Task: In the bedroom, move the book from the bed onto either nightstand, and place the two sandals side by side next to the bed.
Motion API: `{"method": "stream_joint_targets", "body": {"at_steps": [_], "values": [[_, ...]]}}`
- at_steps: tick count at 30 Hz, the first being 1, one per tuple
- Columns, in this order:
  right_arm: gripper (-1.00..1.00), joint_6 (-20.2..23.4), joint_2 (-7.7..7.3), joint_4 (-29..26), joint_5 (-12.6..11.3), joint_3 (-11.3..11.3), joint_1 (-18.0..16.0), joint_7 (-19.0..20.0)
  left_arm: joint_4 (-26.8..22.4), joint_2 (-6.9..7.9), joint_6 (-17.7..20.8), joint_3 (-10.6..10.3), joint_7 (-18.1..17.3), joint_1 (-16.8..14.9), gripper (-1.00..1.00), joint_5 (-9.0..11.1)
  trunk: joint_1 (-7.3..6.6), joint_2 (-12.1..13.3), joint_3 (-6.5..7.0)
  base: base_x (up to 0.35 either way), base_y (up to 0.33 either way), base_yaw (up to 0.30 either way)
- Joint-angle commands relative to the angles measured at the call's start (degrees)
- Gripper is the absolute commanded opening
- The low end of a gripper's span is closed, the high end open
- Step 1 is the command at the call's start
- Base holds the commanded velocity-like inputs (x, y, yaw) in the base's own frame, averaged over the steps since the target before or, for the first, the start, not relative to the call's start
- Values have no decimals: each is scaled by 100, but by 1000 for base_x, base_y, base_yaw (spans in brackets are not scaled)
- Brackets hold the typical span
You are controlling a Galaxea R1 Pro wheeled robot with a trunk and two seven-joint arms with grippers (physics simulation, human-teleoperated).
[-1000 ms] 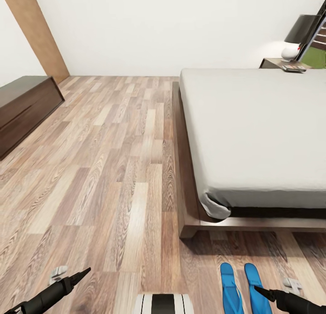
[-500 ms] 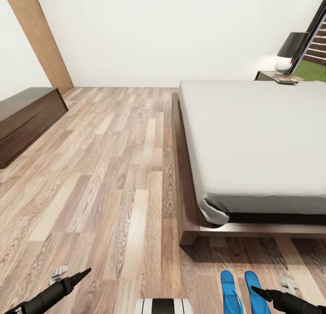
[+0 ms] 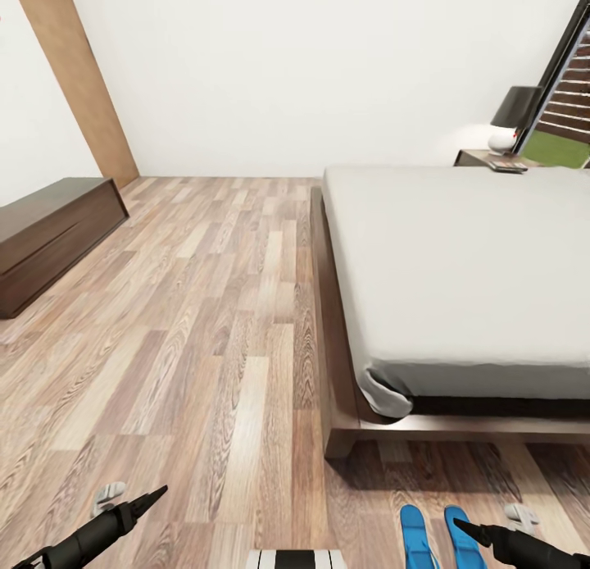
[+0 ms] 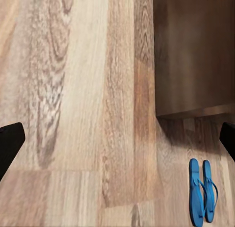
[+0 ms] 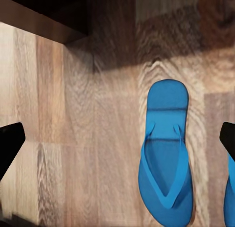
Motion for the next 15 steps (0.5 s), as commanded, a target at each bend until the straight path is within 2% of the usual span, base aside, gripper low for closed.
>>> {"method": "stream_joint_targets", "body": {"at_steps": [1,15], "values": [[100,33,1,3,-9,-19,-4,21,7,2,-29,-52,-10,-3,100,51,-3,0,19,0,0,0],[100,34,84,3,1,-19,-3,19,7,-16,-29,-59,-7,-3,100,51,-40,19,329,0,0,0]]}}
